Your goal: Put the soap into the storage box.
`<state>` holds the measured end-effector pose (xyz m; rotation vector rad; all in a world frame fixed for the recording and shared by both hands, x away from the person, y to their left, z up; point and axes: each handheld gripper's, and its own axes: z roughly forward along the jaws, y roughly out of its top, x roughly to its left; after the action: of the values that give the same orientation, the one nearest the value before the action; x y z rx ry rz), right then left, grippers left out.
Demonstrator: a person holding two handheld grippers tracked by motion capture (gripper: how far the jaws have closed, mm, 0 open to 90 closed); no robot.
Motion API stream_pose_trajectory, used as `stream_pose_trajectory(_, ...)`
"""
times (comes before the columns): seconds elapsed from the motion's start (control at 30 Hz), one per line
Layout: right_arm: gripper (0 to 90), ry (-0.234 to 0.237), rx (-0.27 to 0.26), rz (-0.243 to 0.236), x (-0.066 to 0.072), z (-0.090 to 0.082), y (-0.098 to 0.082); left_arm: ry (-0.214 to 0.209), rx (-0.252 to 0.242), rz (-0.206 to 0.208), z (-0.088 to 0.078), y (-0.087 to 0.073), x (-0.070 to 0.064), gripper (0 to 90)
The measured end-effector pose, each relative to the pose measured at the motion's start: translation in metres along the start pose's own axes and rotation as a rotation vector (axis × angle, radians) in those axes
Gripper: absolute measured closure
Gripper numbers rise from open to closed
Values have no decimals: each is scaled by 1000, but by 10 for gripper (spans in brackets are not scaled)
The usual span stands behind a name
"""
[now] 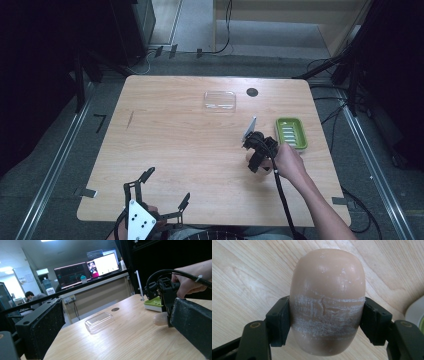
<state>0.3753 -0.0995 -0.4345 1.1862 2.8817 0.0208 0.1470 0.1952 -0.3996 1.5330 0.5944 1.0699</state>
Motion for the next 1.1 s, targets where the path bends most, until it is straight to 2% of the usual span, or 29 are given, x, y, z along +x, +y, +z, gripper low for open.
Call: stream_pose_trajectory(1.1, 335, -35, 47, 29, -25, -8, -28, 0, 0, 0, 0, 0, 0, 0)
